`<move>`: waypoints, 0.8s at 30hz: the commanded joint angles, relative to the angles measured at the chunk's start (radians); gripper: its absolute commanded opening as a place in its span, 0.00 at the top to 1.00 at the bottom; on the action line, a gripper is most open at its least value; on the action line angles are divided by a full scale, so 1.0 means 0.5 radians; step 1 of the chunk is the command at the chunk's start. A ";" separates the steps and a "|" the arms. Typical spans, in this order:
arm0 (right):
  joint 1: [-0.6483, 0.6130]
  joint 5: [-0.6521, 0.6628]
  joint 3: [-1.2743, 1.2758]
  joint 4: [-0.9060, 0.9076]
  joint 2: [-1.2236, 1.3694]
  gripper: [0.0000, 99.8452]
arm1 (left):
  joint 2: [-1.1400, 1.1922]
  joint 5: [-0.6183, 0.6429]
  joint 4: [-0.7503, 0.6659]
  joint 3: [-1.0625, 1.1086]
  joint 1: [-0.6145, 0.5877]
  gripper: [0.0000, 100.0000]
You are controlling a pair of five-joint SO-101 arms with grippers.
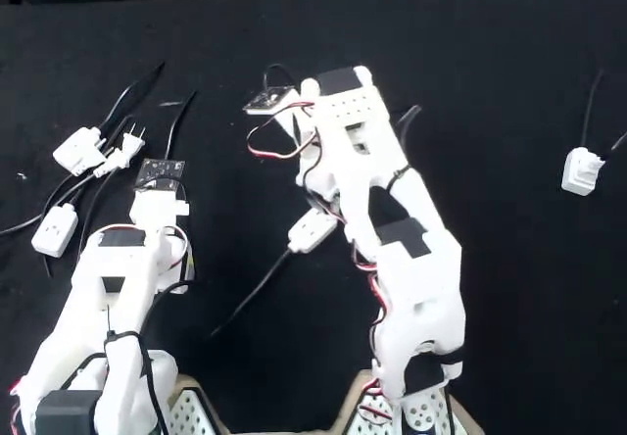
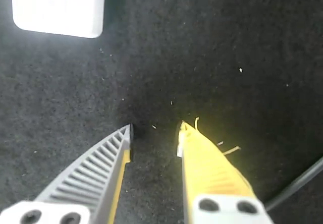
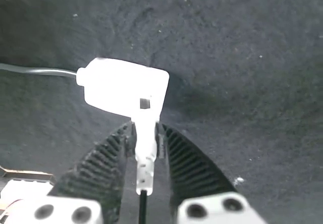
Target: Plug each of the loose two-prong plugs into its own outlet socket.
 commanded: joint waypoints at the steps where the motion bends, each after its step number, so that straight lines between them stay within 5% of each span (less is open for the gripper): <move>1: -0.071 -0.058 -0.023 0.055 0.005 0.99 | -0.006 0.018 0.009 0.026 0.078 0.83; 24: -0.095 -0.061 -0.035 0.068 -0.152 0.99 | -0.012 0.018 0.003 0.026 0.078 0.83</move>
